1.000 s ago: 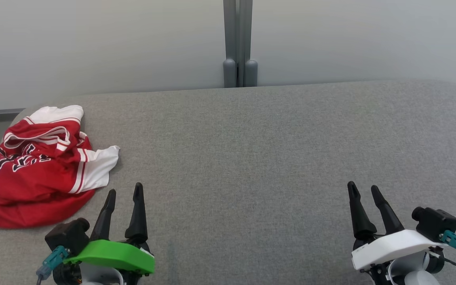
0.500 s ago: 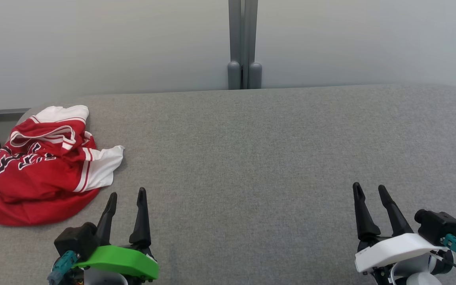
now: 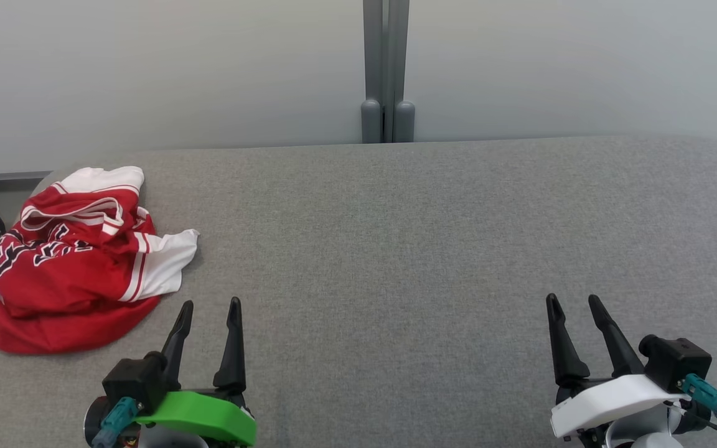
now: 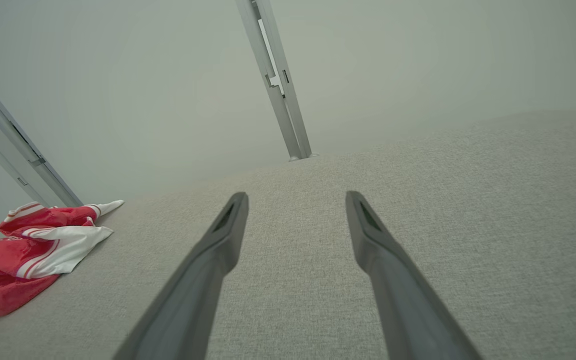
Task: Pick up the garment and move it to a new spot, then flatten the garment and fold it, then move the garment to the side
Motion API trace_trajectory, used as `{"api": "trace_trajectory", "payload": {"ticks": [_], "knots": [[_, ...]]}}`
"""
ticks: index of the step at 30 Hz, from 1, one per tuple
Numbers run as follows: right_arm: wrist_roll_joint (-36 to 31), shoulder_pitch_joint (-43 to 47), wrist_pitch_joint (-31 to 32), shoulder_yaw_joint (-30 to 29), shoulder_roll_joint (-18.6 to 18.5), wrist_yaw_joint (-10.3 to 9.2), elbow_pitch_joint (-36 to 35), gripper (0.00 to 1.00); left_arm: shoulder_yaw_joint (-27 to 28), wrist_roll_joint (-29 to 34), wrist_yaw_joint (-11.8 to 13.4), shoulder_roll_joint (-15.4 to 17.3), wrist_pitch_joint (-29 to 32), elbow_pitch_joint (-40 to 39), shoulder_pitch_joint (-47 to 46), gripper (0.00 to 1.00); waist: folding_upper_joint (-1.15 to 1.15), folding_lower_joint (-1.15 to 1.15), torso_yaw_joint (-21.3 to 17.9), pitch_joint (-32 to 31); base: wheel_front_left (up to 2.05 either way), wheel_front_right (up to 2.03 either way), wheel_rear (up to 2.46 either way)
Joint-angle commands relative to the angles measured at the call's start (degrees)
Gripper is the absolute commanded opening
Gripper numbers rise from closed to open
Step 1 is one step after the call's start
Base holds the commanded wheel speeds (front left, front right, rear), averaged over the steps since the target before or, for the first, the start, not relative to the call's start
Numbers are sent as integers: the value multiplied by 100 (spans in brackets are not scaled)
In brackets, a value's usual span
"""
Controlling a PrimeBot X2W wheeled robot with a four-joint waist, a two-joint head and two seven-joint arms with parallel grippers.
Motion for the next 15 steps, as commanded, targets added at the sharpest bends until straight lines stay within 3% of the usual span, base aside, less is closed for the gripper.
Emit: {"api": "trace_trajectory", "payload": {"ticks": [1,15], "knots": [[-149,25,-63,22,-29,14,-10,100,-18,155,-30,39,-56,-28,56,100,0,0,6,-5,0,0,0],[-764,109,-211,91,-31,11,-27,100,-161,733,-16,43,-203,11,99,100,0,0,56,-50,0,0,0]]}}
